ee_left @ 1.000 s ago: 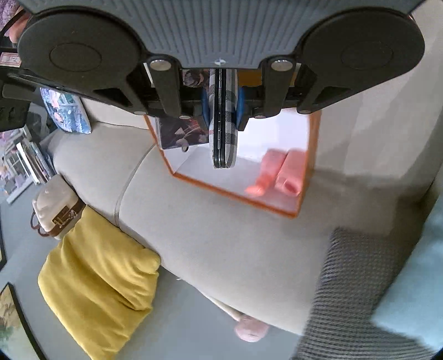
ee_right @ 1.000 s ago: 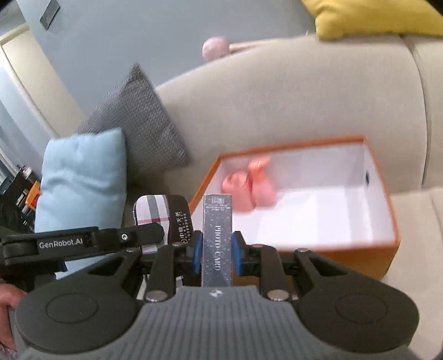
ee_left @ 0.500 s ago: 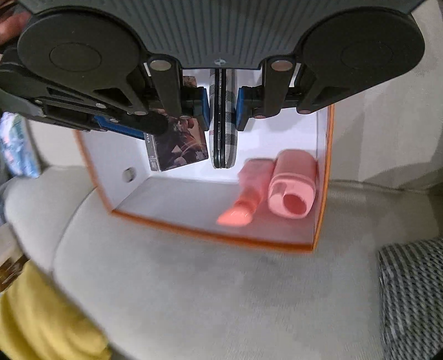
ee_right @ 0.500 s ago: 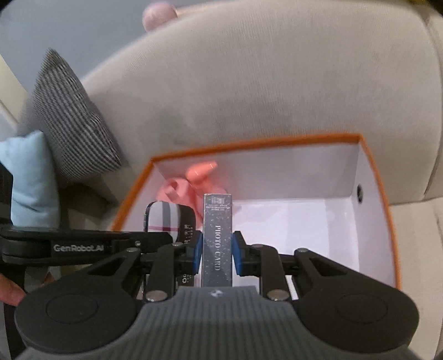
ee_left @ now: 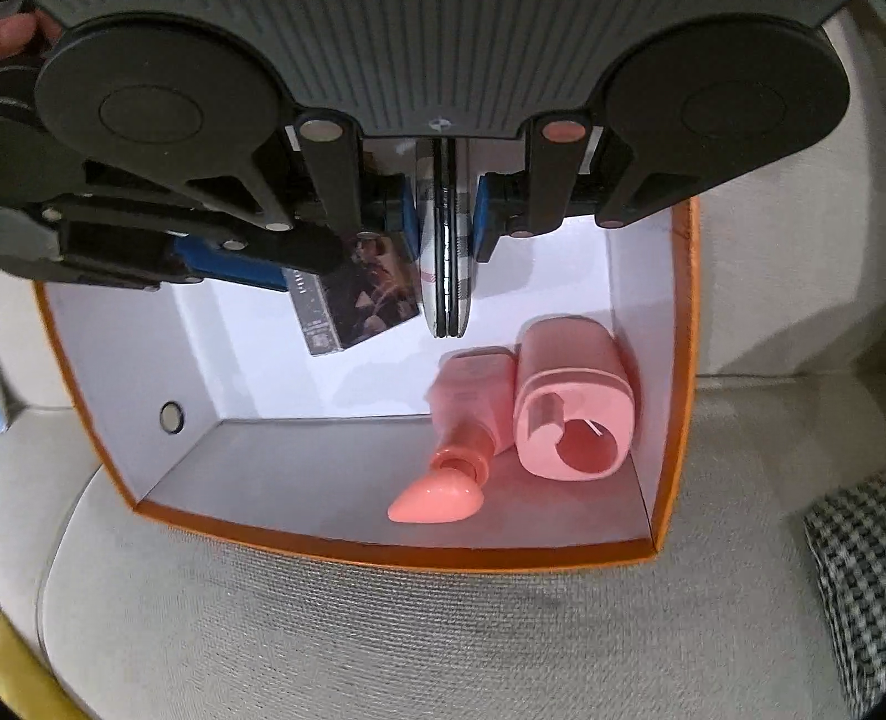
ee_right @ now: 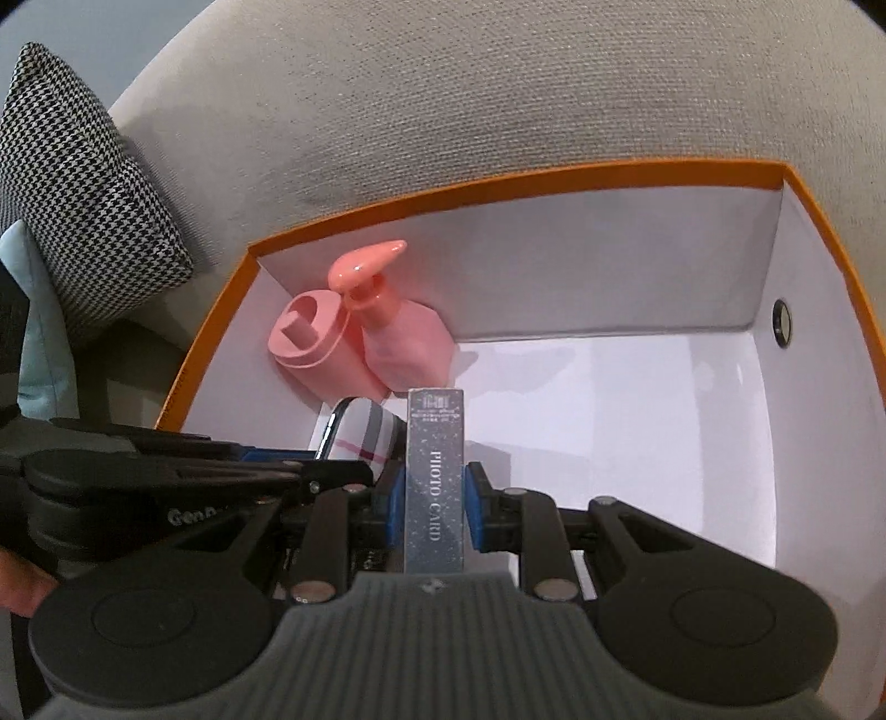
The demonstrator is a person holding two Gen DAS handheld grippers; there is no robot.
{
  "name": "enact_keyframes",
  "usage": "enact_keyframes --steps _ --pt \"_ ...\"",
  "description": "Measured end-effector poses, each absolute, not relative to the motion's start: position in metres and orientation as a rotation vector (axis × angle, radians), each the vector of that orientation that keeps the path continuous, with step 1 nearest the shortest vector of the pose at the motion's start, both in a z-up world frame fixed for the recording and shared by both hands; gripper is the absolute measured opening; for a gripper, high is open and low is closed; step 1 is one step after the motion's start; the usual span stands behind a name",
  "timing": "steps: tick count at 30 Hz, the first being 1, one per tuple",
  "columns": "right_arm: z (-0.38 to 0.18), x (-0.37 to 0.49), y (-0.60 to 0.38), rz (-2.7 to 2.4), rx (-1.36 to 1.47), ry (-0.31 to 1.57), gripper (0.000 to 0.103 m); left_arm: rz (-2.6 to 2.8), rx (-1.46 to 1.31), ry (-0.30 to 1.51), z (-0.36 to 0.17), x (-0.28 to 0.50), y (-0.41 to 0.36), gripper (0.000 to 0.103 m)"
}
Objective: Organize rigid objects
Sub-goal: 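Lower the tin and card into the box beside the pink items and release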
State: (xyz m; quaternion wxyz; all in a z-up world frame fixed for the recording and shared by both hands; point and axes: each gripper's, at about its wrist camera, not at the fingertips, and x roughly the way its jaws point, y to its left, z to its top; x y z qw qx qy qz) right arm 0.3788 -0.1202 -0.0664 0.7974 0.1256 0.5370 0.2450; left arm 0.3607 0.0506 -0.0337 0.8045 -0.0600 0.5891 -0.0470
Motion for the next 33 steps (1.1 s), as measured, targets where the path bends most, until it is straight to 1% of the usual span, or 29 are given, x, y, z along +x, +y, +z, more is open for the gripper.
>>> enact_keyframes --steps 2,6,12,17,25,33 --pt "-0.066 0.378 -0.121 0.524 0.27 1.15 0.023 -0.106 -0.126 1.239 -0.028 0.357 0.052 0.032" --pt "-0.063 0.377 -0.121 0.542 0.286 1.139 0.023 -0.126 -0.196 1.179 -0.008 0.346 0.067 0.034" --pt "-0.056 0.377 -0.106 0.515 0.211 1.124 0.024 -0.123 -0.293 1.006 0.03 0.318 0.093 0.043" --pt "-0.06 0.389 -0.096 0.458 0.176 1.169 0.024 -0.045 -0.425 0.948 0.038 0.305 0.13 0.043" --pt "-0.065 0.401 -0.067 0.44 0.091 1.186 0.024 -0.029 -0.516 0.984 0.012 0.303 0.153 0.043" --pt "-0.069 0.403 -0.059 0.475 0.201 1.244 0.024 -0.059 -0.555 1.006 0.001 0.293 0.153 0.043"
